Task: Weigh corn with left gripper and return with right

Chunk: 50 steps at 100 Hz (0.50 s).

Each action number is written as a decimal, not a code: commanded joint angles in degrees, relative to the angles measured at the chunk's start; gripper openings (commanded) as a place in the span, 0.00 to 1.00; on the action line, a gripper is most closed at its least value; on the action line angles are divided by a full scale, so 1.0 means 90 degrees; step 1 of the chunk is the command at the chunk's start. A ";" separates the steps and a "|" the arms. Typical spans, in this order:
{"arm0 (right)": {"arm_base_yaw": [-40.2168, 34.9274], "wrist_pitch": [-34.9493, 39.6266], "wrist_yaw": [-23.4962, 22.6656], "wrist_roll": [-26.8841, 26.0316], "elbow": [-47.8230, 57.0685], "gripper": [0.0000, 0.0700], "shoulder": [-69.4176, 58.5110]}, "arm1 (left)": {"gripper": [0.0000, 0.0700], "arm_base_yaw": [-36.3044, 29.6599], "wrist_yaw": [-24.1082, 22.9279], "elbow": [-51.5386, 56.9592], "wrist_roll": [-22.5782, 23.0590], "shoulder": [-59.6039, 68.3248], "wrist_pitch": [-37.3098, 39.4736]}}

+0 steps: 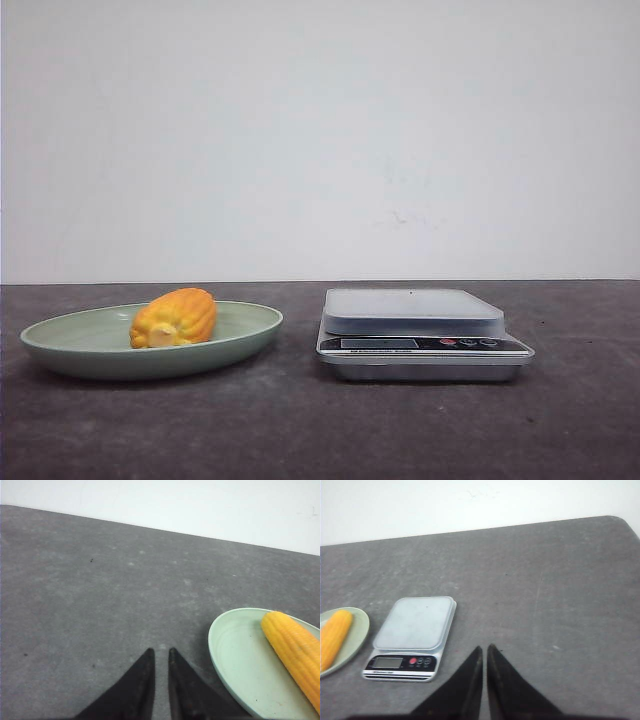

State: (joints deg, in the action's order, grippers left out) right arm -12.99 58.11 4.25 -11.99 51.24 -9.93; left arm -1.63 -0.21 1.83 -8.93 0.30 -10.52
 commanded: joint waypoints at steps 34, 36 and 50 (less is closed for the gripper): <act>0.1384 -0.4925 -0.0138 0.0906 -0.2965 0.01 0.0597 | 0.00 0.0000 0.0005 -0.0102 0.0063 -0.0012 -0.0022; 0.1409 -0.5044 -0.0138 0.0906 -0.3160 0.01 0.0639 | 0.00 0.0000 0.0005 -0.0102 0.0063 -0.0012 -0.0022; 0.1523 -0.5217 -0.0136 0.0906 -0.4291 0.01 0.0882 | 0.00 0.0000 0.0005 -0.0102 0.0063 -0.0012 -0.0022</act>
State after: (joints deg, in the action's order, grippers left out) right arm 0.45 11.53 3.09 -4.43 16.08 -2.68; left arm -1.63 -0.21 1.80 -8.93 0.30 -10.52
